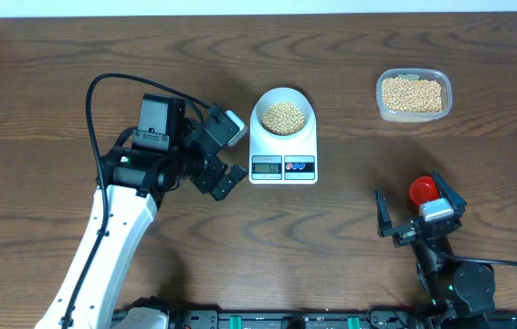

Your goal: Scoop item into bowl and weigh 50g on scale

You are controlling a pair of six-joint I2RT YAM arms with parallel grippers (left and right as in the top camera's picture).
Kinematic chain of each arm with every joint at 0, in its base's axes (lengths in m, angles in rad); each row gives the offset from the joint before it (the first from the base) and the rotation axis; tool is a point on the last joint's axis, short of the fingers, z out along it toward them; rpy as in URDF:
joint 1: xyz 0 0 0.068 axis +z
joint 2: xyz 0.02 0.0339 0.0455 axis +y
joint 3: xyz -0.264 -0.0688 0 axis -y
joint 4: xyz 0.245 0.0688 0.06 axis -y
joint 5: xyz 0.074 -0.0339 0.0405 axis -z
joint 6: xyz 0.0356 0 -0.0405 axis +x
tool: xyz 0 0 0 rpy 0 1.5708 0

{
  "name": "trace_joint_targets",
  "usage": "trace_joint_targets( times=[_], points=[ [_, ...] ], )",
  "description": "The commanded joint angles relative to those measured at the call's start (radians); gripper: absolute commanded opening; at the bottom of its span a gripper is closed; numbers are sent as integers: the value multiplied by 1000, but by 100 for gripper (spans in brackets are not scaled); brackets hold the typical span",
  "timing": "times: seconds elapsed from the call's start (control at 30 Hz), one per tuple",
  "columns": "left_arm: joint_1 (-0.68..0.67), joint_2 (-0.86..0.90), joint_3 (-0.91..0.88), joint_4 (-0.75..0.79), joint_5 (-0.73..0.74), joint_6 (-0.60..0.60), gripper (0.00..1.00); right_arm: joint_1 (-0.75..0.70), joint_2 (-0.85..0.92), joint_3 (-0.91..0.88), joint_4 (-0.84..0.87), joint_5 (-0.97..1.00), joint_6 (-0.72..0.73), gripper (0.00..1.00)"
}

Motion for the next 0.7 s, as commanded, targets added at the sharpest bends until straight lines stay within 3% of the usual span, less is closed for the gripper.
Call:
trace_joint_targets(
  times=[0.0, 0.67],
  points=[
    [4, 6, 22, 0, 9, 17, 100, -13, -7, -25, 27, 20, -16, 99],
    [4, 6, 22, 0, 9, 17, 100, -99, -7, -51, 145, -17, -35, 99]
  ],
)
